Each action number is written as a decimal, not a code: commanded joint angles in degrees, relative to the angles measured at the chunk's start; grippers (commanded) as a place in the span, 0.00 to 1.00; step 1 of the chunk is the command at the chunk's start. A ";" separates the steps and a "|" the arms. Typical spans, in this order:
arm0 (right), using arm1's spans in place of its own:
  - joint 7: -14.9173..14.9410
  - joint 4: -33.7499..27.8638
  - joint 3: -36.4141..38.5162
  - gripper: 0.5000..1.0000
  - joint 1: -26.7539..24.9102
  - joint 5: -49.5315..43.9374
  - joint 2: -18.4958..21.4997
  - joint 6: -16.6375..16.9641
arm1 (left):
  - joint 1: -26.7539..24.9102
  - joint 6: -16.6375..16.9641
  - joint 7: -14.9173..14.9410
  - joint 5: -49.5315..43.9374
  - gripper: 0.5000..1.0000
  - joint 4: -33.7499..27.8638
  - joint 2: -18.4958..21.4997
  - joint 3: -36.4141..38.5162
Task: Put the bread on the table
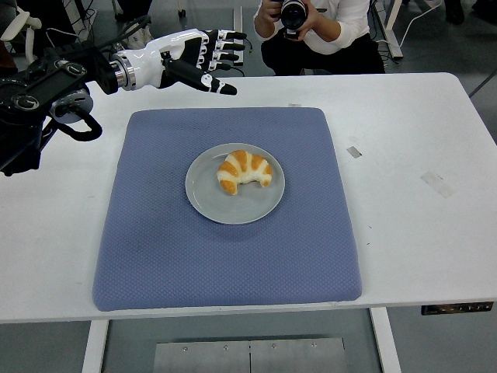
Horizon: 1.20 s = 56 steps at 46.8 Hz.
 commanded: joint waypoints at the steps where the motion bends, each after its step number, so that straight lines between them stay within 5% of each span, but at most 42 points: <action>1: 0.00 0.00 0.06 1.00 0.00 0.00 0.00 -0.02 | -0.61 -0.01 -0.06 1.01 0.95 -0.07 -0.33 1.28; 44: 0.00 0.00 0.06 1.00 0.00 0.00 0.00 -0.02 | -2.37 -0.62 -0.06 15.78 0.94 -5.60 -0.15 2.16; 56: 0.00 0.00 0.06 1.00 0.00 0.00 0.00 -0.02 | -1.58 -0.10 0.12 15.69 0.94 -6.66 -0.15 8.93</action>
